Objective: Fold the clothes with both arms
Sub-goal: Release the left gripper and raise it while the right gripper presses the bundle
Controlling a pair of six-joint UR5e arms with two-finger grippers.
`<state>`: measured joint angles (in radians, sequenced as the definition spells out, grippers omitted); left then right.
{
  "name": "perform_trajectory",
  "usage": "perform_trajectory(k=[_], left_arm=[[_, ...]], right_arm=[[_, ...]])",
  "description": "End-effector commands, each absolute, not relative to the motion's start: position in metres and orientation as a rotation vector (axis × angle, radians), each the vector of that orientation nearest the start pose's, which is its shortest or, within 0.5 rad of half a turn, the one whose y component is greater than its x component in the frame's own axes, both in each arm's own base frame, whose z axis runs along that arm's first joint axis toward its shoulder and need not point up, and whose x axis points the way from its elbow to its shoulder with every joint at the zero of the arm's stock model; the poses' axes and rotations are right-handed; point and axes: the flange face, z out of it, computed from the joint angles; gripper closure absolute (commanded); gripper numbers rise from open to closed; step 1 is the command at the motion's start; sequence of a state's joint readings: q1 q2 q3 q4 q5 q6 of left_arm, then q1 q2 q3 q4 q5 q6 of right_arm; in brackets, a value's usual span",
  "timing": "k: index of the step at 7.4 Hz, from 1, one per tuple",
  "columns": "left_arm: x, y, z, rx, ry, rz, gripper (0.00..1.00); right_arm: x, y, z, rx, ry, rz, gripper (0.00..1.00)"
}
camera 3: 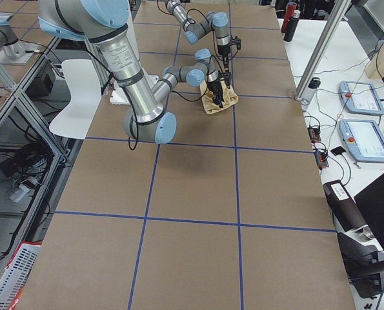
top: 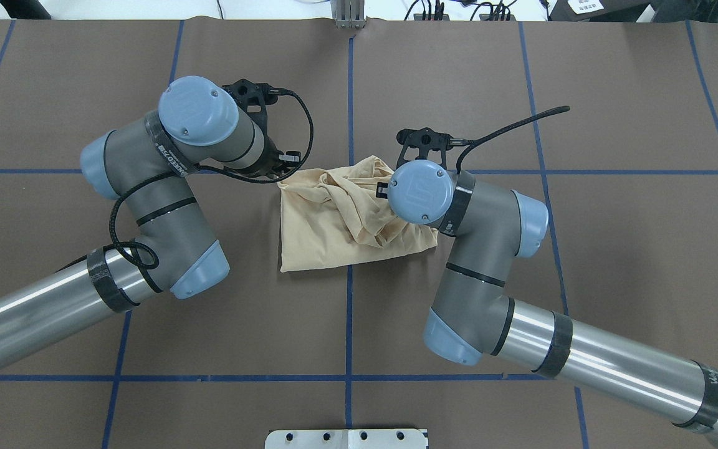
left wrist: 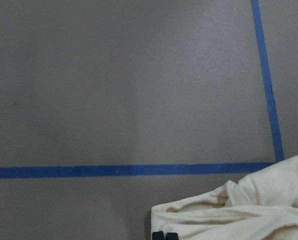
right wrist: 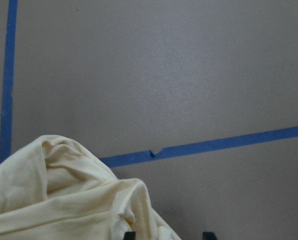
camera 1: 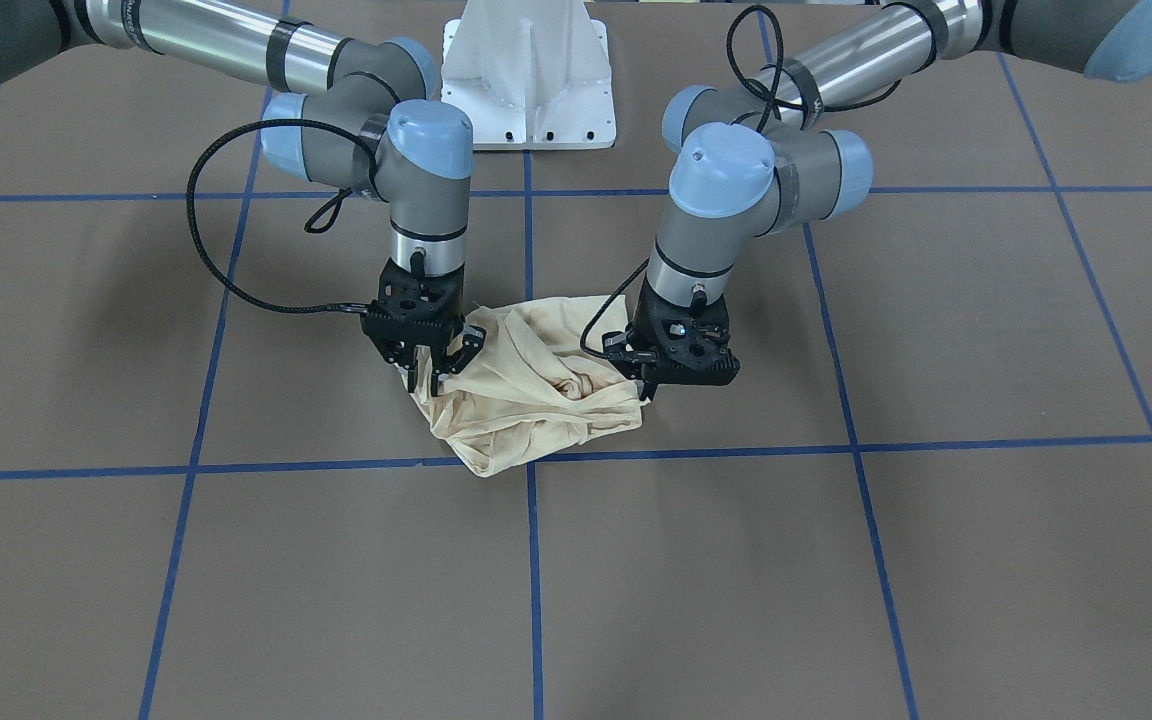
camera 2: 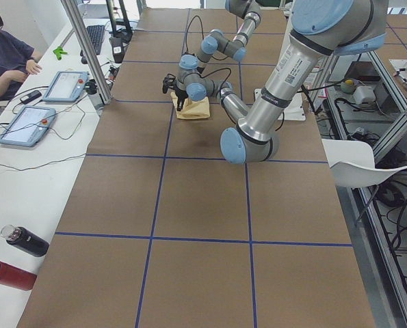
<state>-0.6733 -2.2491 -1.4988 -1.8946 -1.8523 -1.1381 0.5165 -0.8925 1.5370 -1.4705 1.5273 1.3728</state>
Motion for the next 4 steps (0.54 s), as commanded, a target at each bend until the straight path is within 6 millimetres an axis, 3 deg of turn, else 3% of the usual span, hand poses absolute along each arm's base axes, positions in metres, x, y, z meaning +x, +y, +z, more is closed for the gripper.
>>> perform_trajectory(k=[1, 2, 3, 4], left_arm=[[0.456, -0.558, 0.256, 0.241, 0.963, 0.024, 0.0], [0.43, -0.556, 0.28, 0.27, 0.949, 0.105, 0.0], [0.42, -0.557, 0.288, 0.282, 0.94, 0.117, 0.0], [0.419, -0.557, 0.289, 0.281, 0.939, 0.117, 0.0]], right_arm=[[-0.533, -0.498, 0.223, 0.192, -0.794, 0.282, 0.0], [-0.525, -0.491, 0.206, 0.189, -0.796, 0.282, 0.0], [-0.524, -0.476, 0.182, 0.159, -0.761, 0.284, 0.0], [-0.542, -0.446, 0.178, 0.119, -0.742, 0.302, 0.01]])
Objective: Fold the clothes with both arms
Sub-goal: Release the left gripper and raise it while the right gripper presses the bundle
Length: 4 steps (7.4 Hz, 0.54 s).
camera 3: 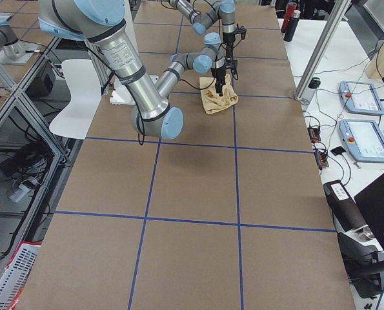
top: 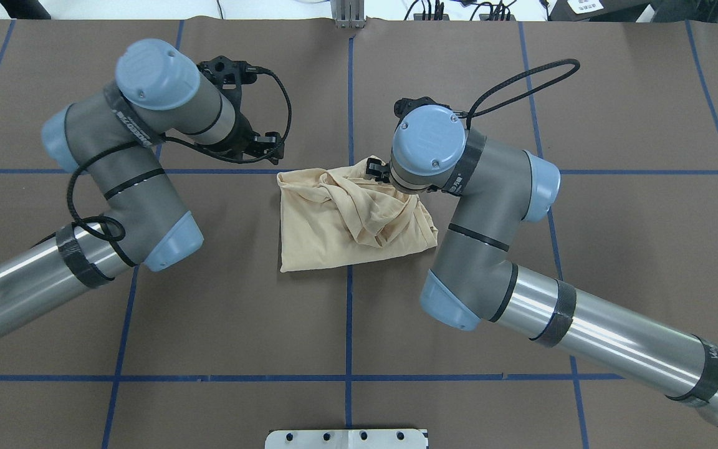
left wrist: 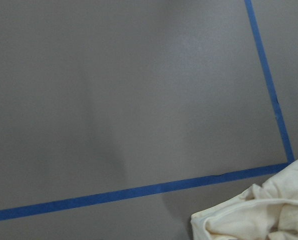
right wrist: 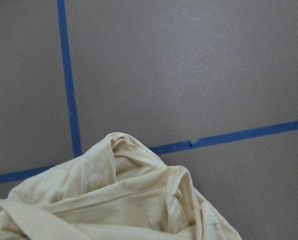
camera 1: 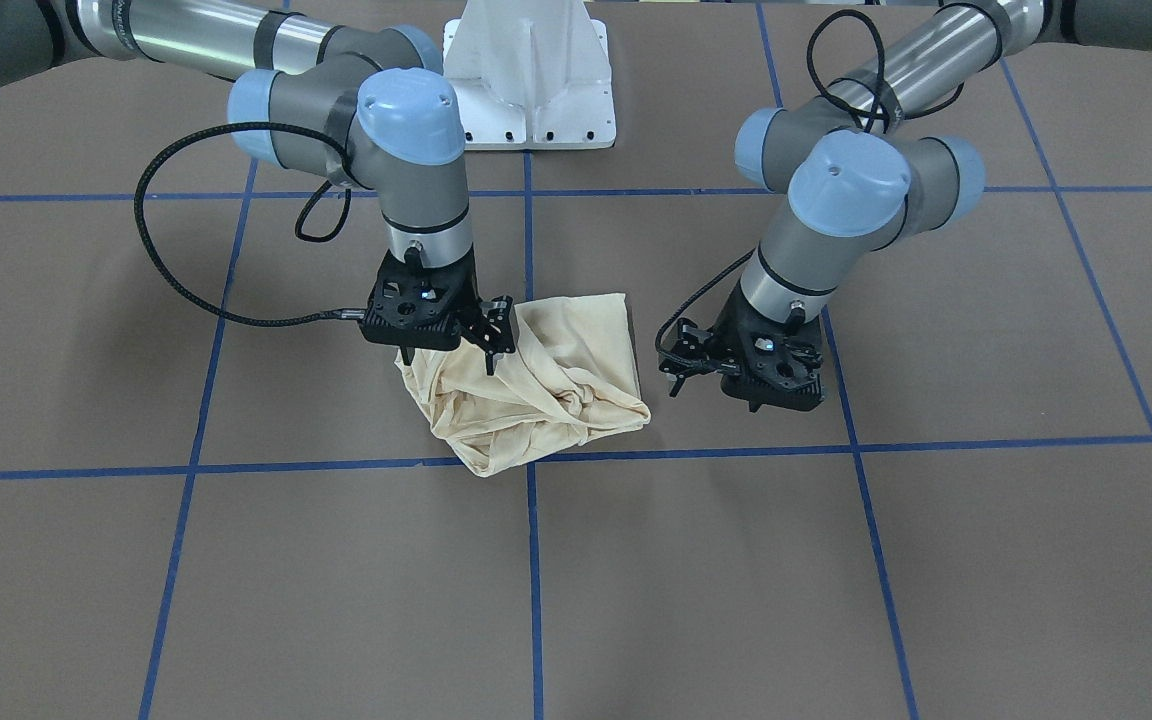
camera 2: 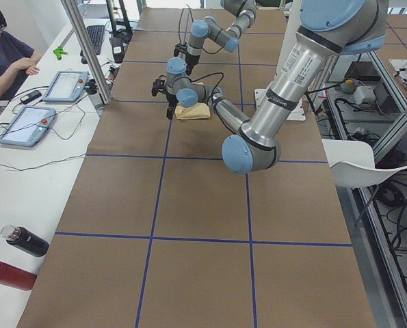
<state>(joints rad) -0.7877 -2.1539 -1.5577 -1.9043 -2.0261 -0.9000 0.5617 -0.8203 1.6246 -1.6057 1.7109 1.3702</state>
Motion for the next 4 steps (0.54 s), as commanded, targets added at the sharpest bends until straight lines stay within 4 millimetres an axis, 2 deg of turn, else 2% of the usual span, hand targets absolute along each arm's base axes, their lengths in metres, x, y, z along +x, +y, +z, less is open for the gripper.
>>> perform_trajectory(k=[1, 2, 3, 4], left_arm=[[0.419, -0.556, 0.29, 0.281, 0.939, 0.117, 0.0], [0.419, -0.556, 0.291, 0.279, 0.938, 0.115, 0.0], [0.419, -0.556, 0.292, 0.278, 0.937, 0.115, 0.0], [0.419, -0.556, 0.292, 0.278, 0.937, 0.115, 0.0]], right_arm=[[-0.568, -0.416, 0.179, 0.126, -0.725, 0.284, 0.02], [-0.591, -0.397, 0.185, 0.172, -0.692, 0.257, 0.03], [-0.609, -0.389, 0.187, 0.185, -0.665, 0.239, 0.03], [-0.632, -0.386, 0.174, 0.194, -0.642, 0.229, 0.05]])
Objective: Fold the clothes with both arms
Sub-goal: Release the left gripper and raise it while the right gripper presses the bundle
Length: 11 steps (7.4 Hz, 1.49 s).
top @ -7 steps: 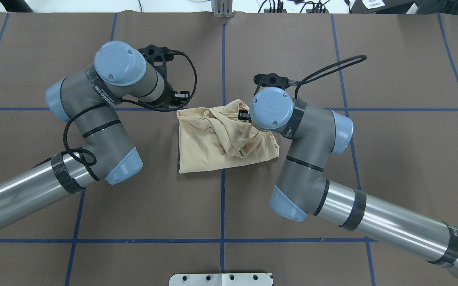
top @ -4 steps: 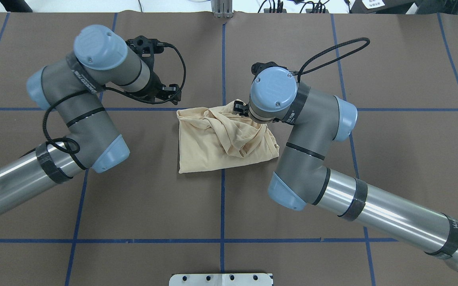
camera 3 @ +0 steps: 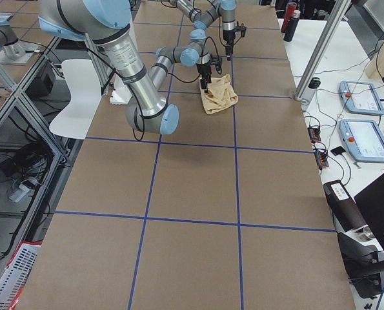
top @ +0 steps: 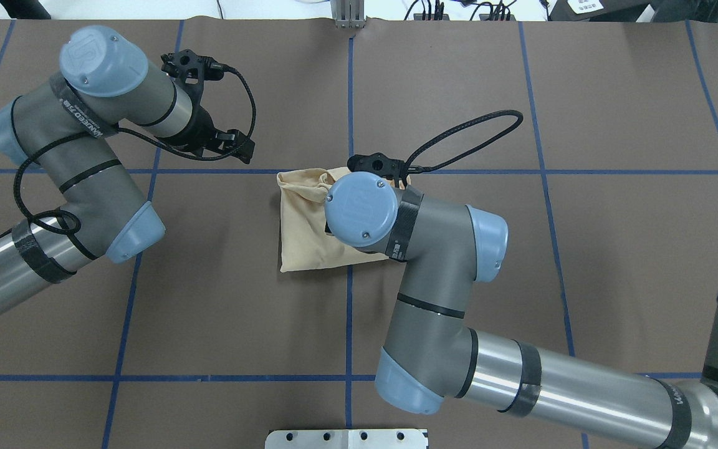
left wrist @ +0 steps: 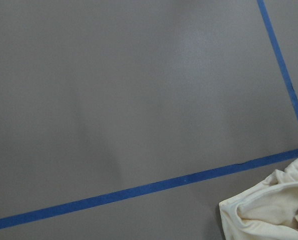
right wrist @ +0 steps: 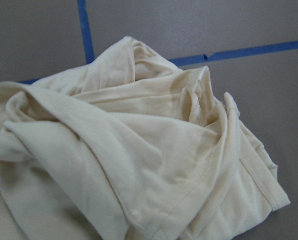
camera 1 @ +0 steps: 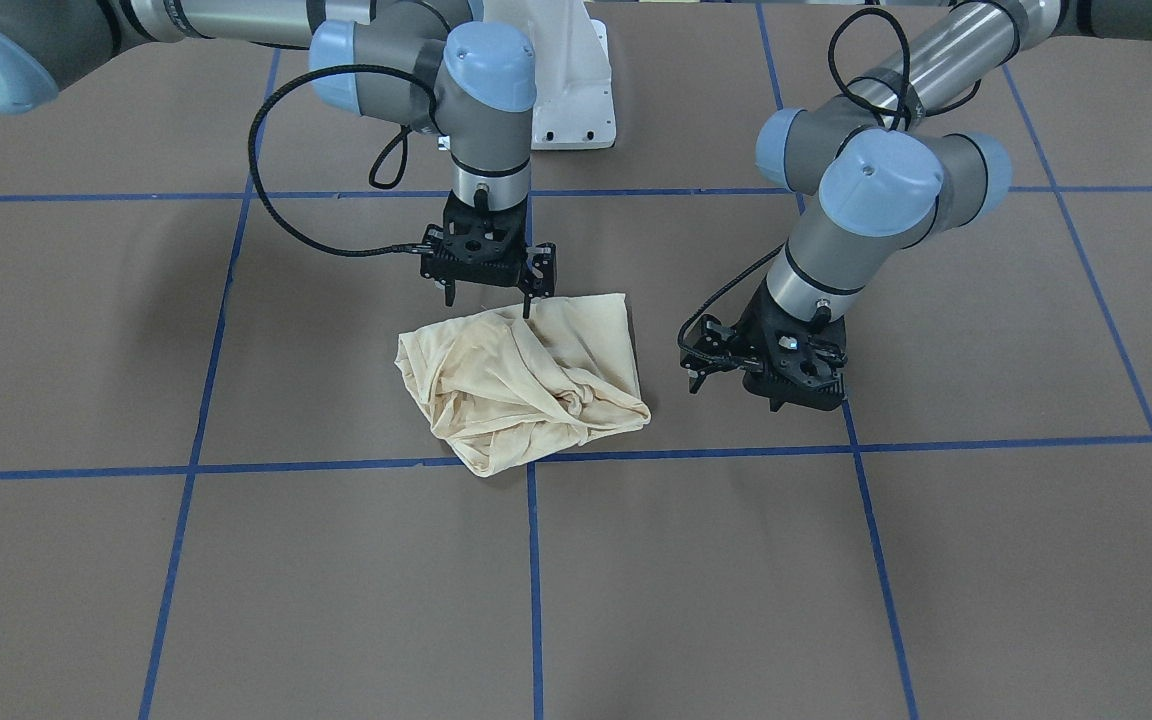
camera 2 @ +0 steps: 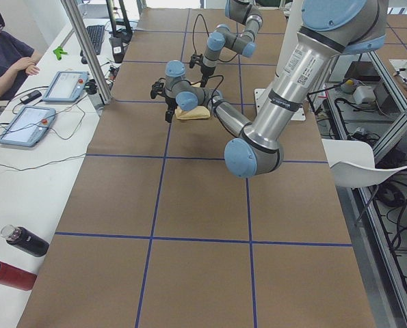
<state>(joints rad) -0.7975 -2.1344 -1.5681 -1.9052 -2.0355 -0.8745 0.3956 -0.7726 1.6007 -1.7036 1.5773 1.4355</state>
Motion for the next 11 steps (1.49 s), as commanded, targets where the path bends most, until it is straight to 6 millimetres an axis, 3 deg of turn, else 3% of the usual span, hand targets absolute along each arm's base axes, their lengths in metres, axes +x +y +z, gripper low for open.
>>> perform_trajectory(k=[1, 2, 4, 5, 8, 10, 11], left_arm=[[0.419, -0.556, 0.292, 0.278, 0.937, 0.115, 0.0], [0.417, -0.556, 0.295, 0.276, 0.934, 0.112, 0.0], [0.418, -0.556, 0.296, 0.276, 0.936, 0.112, 0.0], [0.418, -0.556, 0.296, 0.273, 0.936, 0.108, 0.0], [0.417, -0.555, 0.301, 0.271, 0.933, 0.105, 0.0], [0.417, -0.555, 0.3, 0.273, 0.936, 0.104, 0.0], [0.417, -0.554, 0.299, 0.274, 0.938, 0.104, 0.0]], right_arm=[[-0.646, -0.389, 0.167, 0.195, -0.627, 0.233, 0.13], [-0.648, -0.391, 0.175, 0.202, -0.609, 0.229, 0.31], [-0.645, -0.4, 0.177, 0.252, -0.585, 0.189, 0.78], [-0.637, -0.411, 0.177, 0.268, -0.58, 0.182, 0.86], [-0.618, -0.439, 0.176, 0.3, -0.568, 0.168, 0.89], [-0.59, -0.482, 0.181, 0.35, -0.532, 0.129, 0.89], [-0.588, -0.506, 0.194, 0.4, -0.517, 0.114, 0.83]])
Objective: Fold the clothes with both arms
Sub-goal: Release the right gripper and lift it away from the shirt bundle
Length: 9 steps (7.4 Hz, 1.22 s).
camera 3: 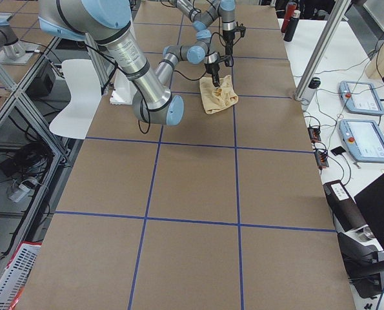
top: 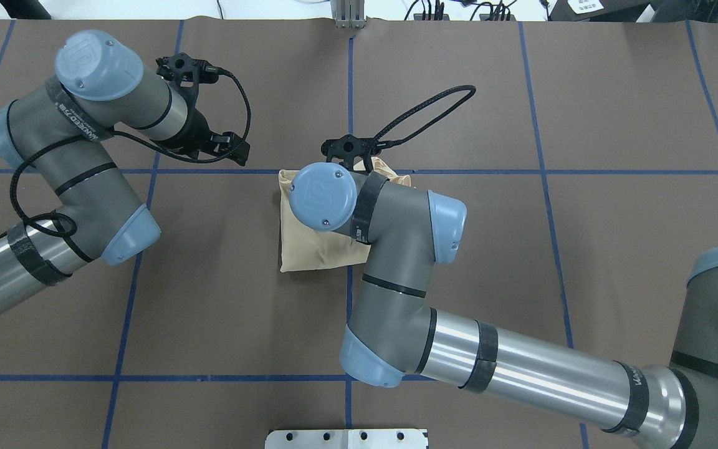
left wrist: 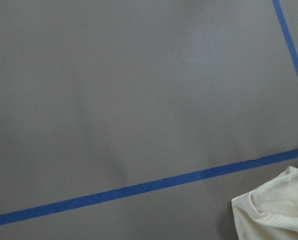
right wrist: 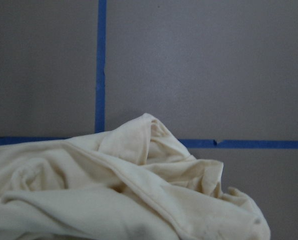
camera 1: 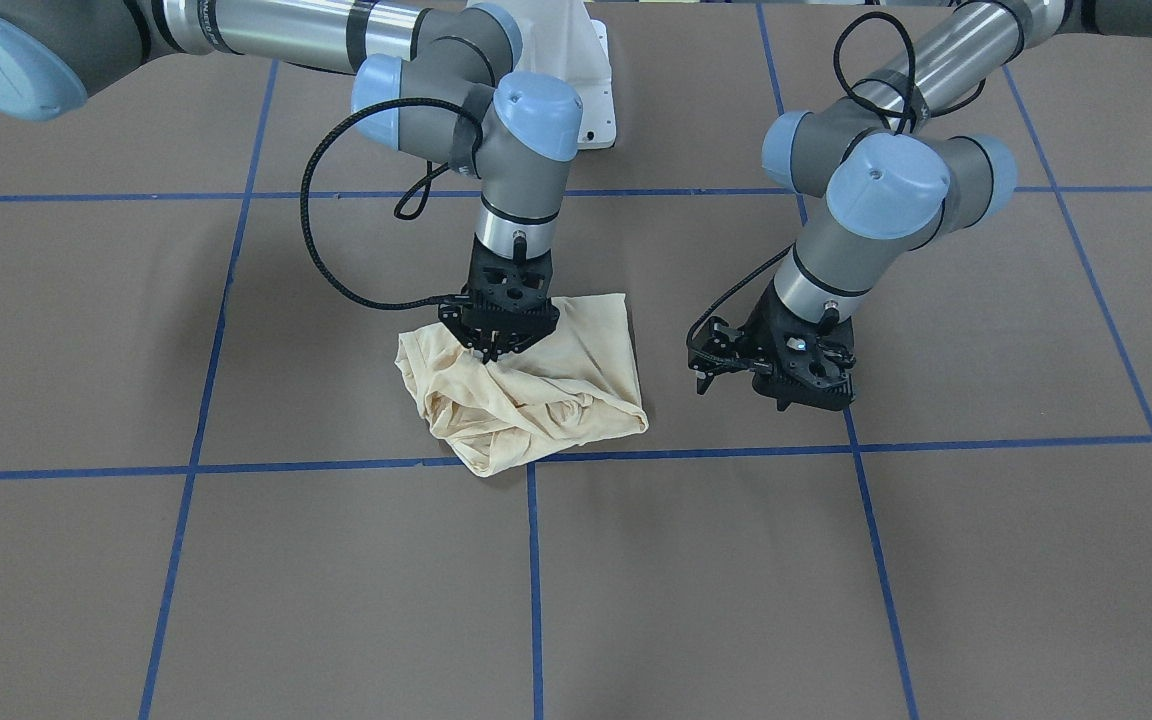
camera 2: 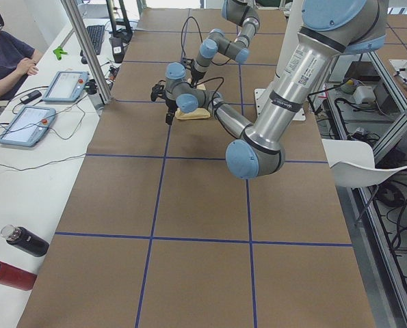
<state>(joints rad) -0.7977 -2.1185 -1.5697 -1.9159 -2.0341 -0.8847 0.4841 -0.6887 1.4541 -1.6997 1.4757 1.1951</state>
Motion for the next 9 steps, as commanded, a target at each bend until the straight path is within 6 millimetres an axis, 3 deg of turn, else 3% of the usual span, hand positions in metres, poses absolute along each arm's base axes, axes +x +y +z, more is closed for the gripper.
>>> perform_trajectory(k=[1, 2, 4, 6, 8, 9], left_arm=[[0.417, -0.554, 0.299, 0.274, 0.938, 0.104, 0.0], [0.417, -0.554, 0.299, 0.274, 0.938, 0.104, 0.0], [0.416, -0.555, 0.3, 0.273, 0.937, 0.103, 0.0], [0.415, -0.553, 0.297, 0.276, 0.942, 0.105, 0.0], [0.402, -0.552, 0.29, 0.294, 0.946, 0.107, 0.0], [0.39, -0.539, 0.301, 0.288, 0.949, 0.111, 0.0]], right_arm=[[-0.596, -0.534, 0.214, 0.454, -0.553, 0.095, 0.01], [-0.594, -0.555, 0.225, 0.49, -0.603, 0.114, 0.0], [-0.579, -0.572, 0.218, 0.462, -0.636, 0.105, 0.0], [-0.546, -0.595, 0.215, 0.335, -0.712, 0.094, 0.0], [-0.515, -0.598, 0.209, 0.243, -0.693, 0.105, 0.0], [-0.486, -0.6, 0.206, 0.203, -0.692, 0.097, 0.0]])
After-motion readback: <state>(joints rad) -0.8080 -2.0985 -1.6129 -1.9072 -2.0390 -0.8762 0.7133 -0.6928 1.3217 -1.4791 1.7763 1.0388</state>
